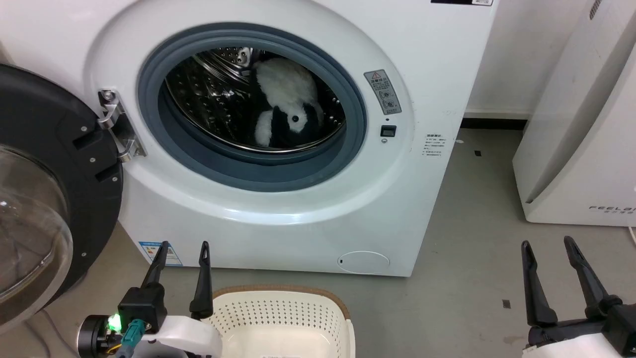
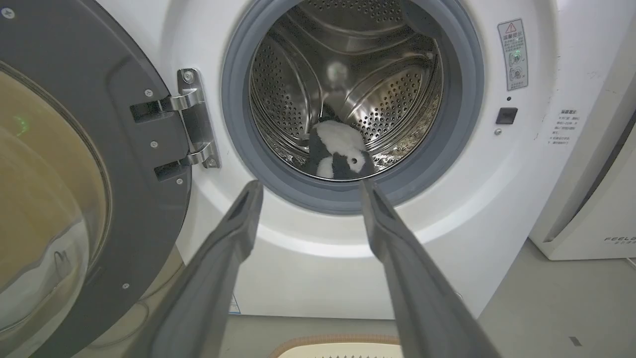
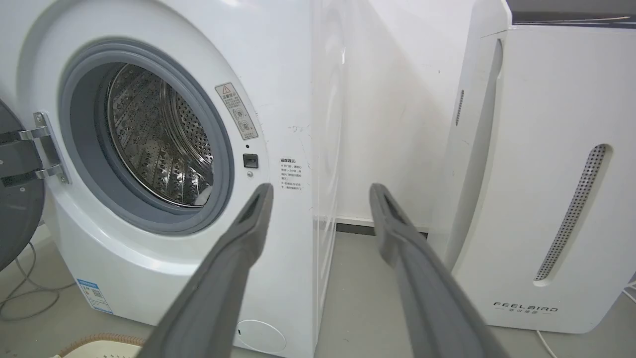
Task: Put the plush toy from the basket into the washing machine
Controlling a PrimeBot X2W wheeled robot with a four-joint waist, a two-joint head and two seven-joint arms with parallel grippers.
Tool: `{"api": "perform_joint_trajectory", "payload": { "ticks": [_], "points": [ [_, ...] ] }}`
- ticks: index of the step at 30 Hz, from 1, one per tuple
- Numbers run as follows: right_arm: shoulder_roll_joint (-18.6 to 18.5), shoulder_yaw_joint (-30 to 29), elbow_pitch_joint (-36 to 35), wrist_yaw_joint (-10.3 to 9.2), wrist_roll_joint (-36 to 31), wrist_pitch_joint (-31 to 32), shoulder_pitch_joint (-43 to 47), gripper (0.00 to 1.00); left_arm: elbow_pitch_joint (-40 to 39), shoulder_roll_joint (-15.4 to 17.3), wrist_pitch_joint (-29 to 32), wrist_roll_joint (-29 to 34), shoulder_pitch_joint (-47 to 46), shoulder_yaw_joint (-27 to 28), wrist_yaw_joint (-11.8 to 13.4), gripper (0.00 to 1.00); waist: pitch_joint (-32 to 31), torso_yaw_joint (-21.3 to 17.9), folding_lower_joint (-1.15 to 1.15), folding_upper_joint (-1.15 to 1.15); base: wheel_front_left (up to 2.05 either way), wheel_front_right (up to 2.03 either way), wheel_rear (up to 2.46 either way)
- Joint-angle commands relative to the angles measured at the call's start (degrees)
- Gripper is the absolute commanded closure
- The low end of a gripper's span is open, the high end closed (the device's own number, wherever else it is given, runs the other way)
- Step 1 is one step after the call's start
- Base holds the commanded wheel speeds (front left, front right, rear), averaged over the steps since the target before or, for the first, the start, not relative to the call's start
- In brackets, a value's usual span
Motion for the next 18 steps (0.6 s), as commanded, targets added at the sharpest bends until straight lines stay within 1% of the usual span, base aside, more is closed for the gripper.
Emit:
{"api": "perform_joint_trajectory", "payload": {
  "ticks": [1, 2, 18],
  "points": [
    [-0.05, -0.13, -0.24, -0.05, 0.28, -0.24, 0.83, 0.0, -0.08, -0.33, -0.25, 0.2, 0.73, -0.12, -0.33, 0.0, -0.18, 0.18, 0.01, 0.0, 0.0, 0.0, 0.0],
    [0.0, -0.08, 0.01, 0.0, 0.0, 0.0, 0.13, 1.0, -0.06, -0.12, 0.0, 0.01, 0.0, -0.08, -0.2, 1.0, -0.18, 0.18, 0.01, 0.0, 0.0, 0.0, 0.0],
    [0.0, 0.72, 0.21, -0.01, -0.3, 1.62, -0.28, 1.0, -1.26, -0.19, 1.67, 0.28, 0.36, -0.14, -0.09, 1.0, -0.24, -0.2, 0.01, 0.0, 0.0, 0.0, 0.0]
  ]
}}
